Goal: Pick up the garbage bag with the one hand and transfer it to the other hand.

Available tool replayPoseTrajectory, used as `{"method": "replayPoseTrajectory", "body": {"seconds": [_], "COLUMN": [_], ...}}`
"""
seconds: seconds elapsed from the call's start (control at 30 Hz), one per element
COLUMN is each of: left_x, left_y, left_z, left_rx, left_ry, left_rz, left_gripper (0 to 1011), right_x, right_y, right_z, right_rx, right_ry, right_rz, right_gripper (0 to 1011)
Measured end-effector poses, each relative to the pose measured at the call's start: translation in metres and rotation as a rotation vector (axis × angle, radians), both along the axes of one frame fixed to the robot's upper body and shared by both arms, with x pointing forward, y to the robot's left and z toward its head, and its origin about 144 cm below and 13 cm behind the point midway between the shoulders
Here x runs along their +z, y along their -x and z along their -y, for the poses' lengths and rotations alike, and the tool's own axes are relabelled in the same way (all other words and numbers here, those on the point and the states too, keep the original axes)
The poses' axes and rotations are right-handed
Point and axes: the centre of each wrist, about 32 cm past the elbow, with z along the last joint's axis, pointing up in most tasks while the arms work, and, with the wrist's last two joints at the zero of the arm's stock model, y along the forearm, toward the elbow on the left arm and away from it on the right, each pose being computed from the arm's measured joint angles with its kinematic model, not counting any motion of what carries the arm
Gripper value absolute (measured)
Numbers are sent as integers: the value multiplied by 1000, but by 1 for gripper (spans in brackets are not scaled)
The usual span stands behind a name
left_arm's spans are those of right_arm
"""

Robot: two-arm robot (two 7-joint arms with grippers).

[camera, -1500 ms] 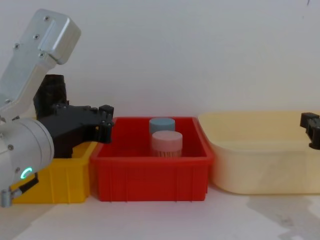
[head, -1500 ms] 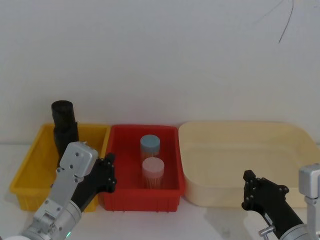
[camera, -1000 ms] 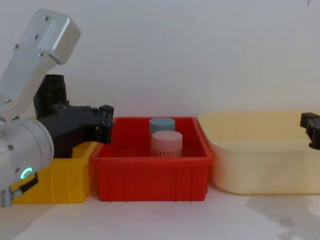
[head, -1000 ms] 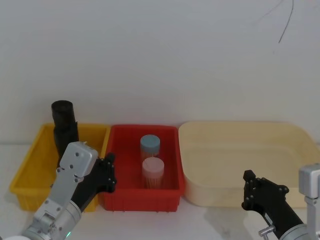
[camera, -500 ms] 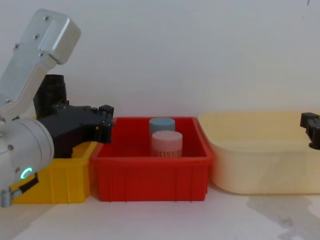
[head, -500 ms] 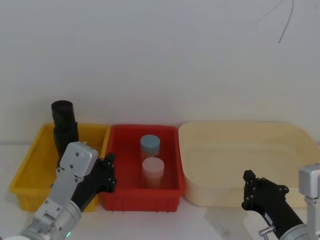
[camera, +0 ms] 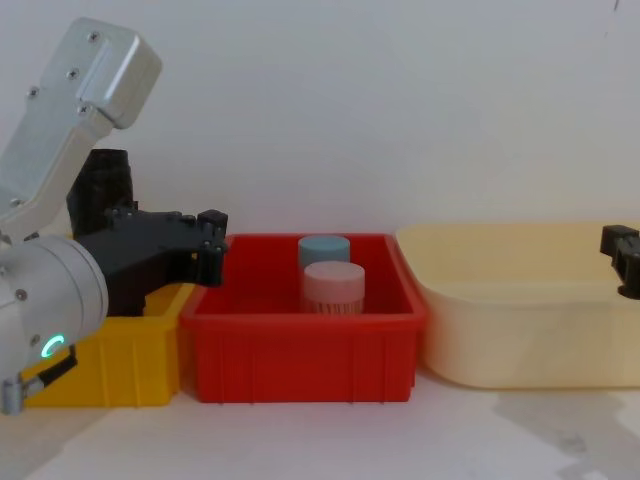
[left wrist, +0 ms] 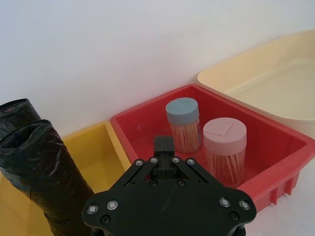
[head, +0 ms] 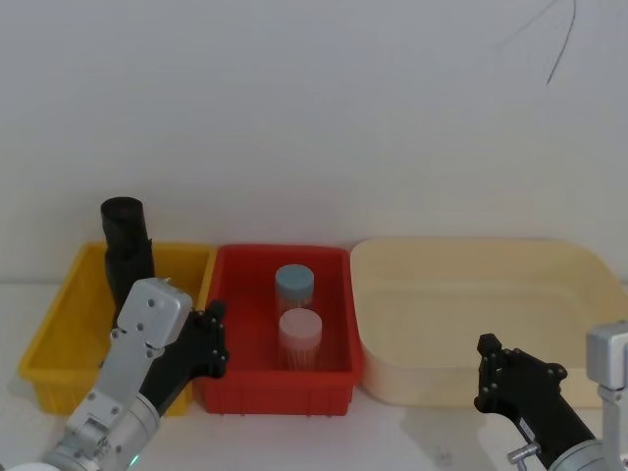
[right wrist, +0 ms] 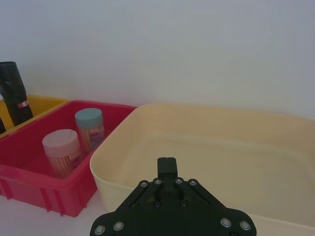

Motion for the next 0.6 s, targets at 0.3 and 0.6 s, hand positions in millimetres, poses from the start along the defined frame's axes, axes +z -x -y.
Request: {"method": "replayPoseTrajectory", "body": {"seconds": [0.3, 0.6], "left_x": [0, 0], "left_y": [0, 0], "left_z": [0, 0], "left_rx": [0, 0], "left_ry": [0, 0], "left_rz": [0, 0], "left_gripper": [0, 0], "right_x": [0, 0], "right_y": [0, 0], "right_z": [0, 0], "right_rx": [0, 0], "right_ry": [0, 0], "right_rz": [0, 0], "right_gripper": [0, 0]}}
